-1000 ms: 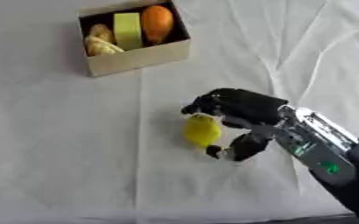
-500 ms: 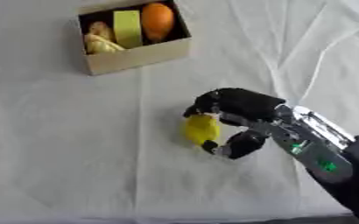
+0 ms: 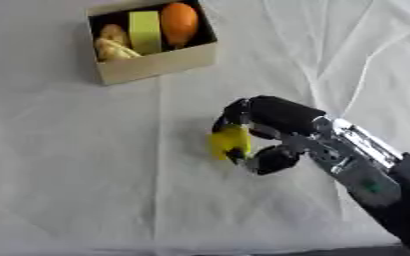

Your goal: Pick up objects on the table and place them in the box.

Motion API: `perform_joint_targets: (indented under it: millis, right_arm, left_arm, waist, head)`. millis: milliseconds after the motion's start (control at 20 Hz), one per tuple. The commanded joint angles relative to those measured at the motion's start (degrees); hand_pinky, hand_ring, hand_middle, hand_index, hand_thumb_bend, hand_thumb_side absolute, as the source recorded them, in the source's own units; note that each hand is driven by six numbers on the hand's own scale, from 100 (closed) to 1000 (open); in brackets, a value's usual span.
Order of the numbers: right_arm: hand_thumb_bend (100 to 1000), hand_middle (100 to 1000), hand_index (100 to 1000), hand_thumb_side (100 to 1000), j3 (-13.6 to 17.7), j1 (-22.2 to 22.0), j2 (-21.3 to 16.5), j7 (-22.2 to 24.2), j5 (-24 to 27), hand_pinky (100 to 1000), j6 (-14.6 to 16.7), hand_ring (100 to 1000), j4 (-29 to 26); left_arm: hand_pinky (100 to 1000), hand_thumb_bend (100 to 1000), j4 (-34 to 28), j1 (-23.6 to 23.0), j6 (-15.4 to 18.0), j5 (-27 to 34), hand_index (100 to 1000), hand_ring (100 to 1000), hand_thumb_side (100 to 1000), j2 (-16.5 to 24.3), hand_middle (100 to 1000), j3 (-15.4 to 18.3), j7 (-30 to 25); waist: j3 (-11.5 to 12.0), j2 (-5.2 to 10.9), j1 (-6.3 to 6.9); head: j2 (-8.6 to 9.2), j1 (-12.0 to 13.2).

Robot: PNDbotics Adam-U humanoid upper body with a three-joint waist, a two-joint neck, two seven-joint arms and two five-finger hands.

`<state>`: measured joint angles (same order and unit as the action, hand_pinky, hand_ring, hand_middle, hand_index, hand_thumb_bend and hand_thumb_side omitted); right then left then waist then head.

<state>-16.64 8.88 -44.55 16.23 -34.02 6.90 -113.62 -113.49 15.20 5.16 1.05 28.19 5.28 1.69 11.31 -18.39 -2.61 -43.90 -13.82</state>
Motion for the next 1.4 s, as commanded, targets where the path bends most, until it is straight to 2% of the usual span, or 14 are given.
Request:
perform_joint_targets:
  millis: [50,350,550,650,750,1000,1100,1400]
  right_arm:
    - [100,625,725,100,0.7,0.3,-1.1,-1.4,2.8,771,0.5,597,-1.0]
    - [100,621,706,100,3.3,1.7,-3.4,-3.5,9.6,774,5.5,595,-1.0]
    - [100,617,702,100,5.5,6.5,-6.9,-4.6,17.3,778,7.0,596,-1.0]
    - [100,616,702,100,6.4,10.0,-8.6,-4.4,21.7,777,5.6,601,-1.0]
    - [100,612,701,100,7.2,13.7,-9.8,-4.4,24.8,778,2.7,600,-1.0]
    - [100,606,699,100,8.0,21.8,-10.6,-5.8,29.7,785,-4.9,597,1.1]
    - [100,606,699,100,7.7,24.8,-10.0,-6.2,30.7,788,-5.6,599,4.6]
    - [100,610,703,100,6.4,31.6,-7.8,-7.8,30.0,797,-3.7,606,15.9]
  left_arm:
    - [814,100,-1.1,0.4,0.2,0.6,840,745,592,0.7,586,0.7,-0.2]
    - [814,100,-1.1,0.0,0.2,0.5,839,744,591,0.9,585,0.8,0.1]
    - [814,100,-1.1,-0.2,0.2,0.5,838,743,590,1.1,584,0.8,0.2]
    - [814,100,-1.1,0.1,0.3,0.6,838,743,589,1.3,584,0.6,0.1]
    - [814,100,-1.1,0.4,0.5,0.6,838,743,588,1.6,585,0.3,-0.1]
    - [814,100,-1.1,2.0,1.6,1.1,838,744,586,2.0,588,-0.3,-0.3]
    - [813,100,-1.1,2.9,2.0,1.4,837,744,585,2.0,589,-0.8,-0.7]
    - [812,100,-1.1,4.3,2.3,1.9,837,735,584,1.8,586,-1.4,-1.4]
  waist:
    - [-0.1,0.16,0.66]
    - [-0.6,0.86,0.56]
    - [-0.5,1.14,0.44]
    - [-0.2,1.17,0.25]
    - [0.5,1.13,-0.04]
    - [3.2,0.78,-1.15]
    - [4.6,0.58,-1.56]
    - [7.8,0.07,-2.42]
  head:
    - [-0.22,-0.1]
    - [-0.22,0.1]
    - [-0.22,-0.4]
    - [-0.22,-0.7]
    - [-0.22,-1.2]
    - [-0.22,-3.5]
    - [-0.22,-4.3]
    - [-0.22,-5.8]
